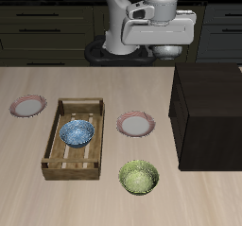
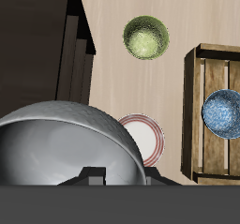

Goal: Place the white bowl onto the plate that is in the table center

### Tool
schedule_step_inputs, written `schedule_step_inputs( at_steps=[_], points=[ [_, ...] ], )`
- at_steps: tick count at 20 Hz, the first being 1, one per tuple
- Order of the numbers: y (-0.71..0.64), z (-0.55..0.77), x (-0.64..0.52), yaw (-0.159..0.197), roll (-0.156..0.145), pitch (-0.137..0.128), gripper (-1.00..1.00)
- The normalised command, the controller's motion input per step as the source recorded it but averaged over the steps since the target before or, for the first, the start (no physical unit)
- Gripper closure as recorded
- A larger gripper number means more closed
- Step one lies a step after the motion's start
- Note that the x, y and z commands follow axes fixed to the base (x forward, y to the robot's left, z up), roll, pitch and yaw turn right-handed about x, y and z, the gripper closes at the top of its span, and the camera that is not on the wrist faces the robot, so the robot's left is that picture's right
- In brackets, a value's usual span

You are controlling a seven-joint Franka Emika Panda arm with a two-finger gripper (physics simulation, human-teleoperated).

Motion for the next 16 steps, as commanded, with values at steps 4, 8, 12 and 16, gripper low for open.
schedule_step_inputs(
  at_steps=[4, 8, 12, 16],
  points=[
    [-0.68, -0.17, -0.12, 0.002, -0.044, -0.003, 1.0],
    [-0.31, -0.06, -0.14, -0.005, -0.004, -0.002, 1.0],
    [-0.5, 0.01, -0.08, 0.001, -0.029, -0.023, 1.0],
    [-0.3, -0.06, -0.06, 0.005, -0.024, -0.013, 1.0]
  ],
)
